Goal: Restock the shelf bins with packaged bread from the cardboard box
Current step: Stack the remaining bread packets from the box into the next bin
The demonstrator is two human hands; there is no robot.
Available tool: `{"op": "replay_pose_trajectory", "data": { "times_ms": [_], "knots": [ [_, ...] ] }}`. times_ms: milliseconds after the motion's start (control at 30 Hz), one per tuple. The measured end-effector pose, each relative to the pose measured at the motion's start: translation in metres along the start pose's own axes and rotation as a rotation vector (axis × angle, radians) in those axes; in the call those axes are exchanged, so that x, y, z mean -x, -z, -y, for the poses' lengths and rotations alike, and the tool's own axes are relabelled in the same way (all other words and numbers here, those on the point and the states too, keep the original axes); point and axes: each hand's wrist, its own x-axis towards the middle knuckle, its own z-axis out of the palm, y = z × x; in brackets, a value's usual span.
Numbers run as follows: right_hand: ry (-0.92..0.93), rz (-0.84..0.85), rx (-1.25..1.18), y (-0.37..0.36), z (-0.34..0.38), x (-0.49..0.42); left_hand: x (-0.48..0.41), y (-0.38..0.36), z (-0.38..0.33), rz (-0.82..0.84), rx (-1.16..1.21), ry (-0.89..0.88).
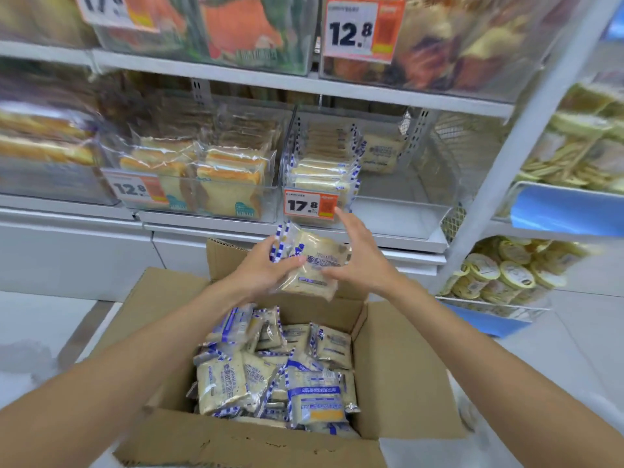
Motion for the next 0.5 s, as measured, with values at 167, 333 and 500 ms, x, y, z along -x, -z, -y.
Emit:
{"op": "replay_pose_trajectory", "data": {
  "times_ms": [167, 333, 500],
  "knots": [
    [0.191, -0.073, 0.238, 0.069, 0.026, -0.023, -0.025, -0.003, -0.077, 0.032, -0.148, -0.363],
    [0.309, -0.354, 0.437, 0.144, 0.018, -0.045, -0.072, 0.004, -0.122, 0.035, -0.323, -0.49],
    [0.167, -0.365, 0.622, 0.175, -0.029, -0.085, -0.157, 0.005, -0.128, -0.045, -0.704, -0.416]
  ]
}}
